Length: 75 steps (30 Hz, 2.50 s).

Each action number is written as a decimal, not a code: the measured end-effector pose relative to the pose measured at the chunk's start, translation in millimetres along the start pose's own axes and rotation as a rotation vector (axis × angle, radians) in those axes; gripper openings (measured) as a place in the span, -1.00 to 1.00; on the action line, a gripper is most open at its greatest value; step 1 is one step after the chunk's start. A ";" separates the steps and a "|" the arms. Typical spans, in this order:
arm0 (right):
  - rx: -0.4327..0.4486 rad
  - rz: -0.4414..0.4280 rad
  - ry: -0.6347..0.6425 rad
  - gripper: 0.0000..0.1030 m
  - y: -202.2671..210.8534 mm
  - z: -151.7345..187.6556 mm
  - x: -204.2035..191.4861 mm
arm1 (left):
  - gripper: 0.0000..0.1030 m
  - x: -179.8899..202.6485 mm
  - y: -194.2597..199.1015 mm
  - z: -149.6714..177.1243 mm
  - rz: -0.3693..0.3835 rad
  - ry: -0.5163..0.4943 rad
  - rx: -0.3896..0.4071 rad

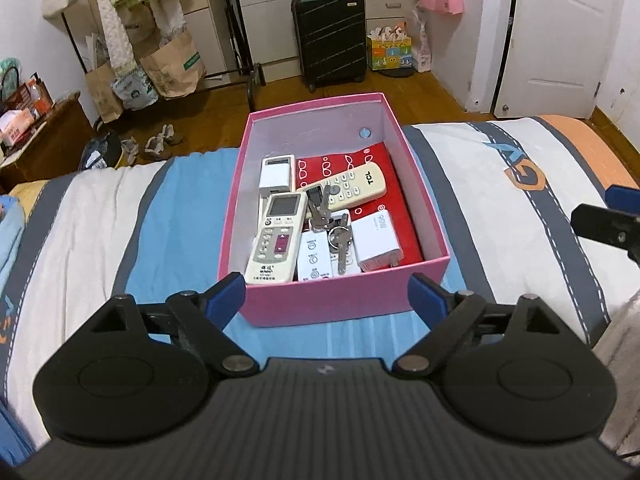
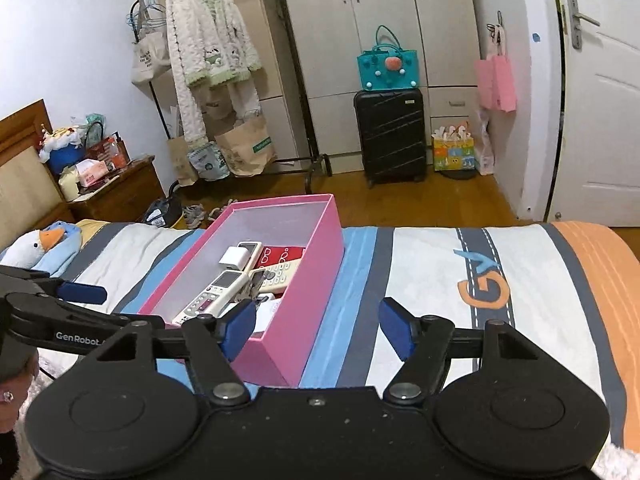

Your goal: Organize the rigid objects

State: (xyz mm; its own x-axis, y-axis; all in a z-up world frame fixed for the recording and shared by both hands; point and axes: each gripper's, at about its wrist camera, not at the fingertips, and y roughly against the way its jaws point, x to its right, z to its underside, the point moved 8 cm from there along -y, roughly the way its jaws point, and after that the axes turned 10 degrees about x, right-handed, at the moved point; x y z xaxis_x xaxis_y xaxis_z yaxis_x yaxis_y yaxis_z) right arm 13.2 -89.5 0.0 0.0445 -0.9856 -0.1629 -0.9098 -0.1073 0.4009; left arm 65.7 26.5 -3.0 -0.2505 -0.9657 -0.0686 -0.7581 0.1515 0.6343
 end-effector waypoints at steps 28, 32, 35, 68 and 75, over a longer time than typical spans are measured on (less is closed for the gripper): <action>0.105 0.149 0.114 1.00 20.5 2.6 -10.9 | 0.99 -12.6 4.5 23.8 -0.052 0.118 0.042; 0.107 0.149 0.120 1.00 20.6 5.8 -10.7 | 0.99 -13.3 5.9 24.5 -0.069 0.115 0.085; 0.119 0.145 0.124 1.00 20.2 8.0 -11.3 | 0.99 -11.2 8.0 25.4 -0.069 0.111 0.112; 0.120 0.141 0.109 1.00 12.3 28.6 -8.3 | 1.00 -5.2 1.7 39.4 -0.111 0.073 0.166; 0.110 0.148 0.110 1.00 10.2 27.3 -6.1 | 1.00 -4.4 0.8 41.6 -0.155 0.035 0.175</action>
State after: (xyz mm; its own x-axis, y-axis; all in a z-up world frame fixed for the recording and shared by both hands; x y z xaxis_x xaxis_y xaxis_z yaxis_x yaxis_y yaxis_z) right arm -7.6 -81.1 -19.5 -0.0535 -0.9985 -0.0080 -0.9492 0.0484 0.3110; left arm 41.1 39.6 -34.2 -0.1045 -0.9865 -0.1257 -0.8794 0.0326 0.4749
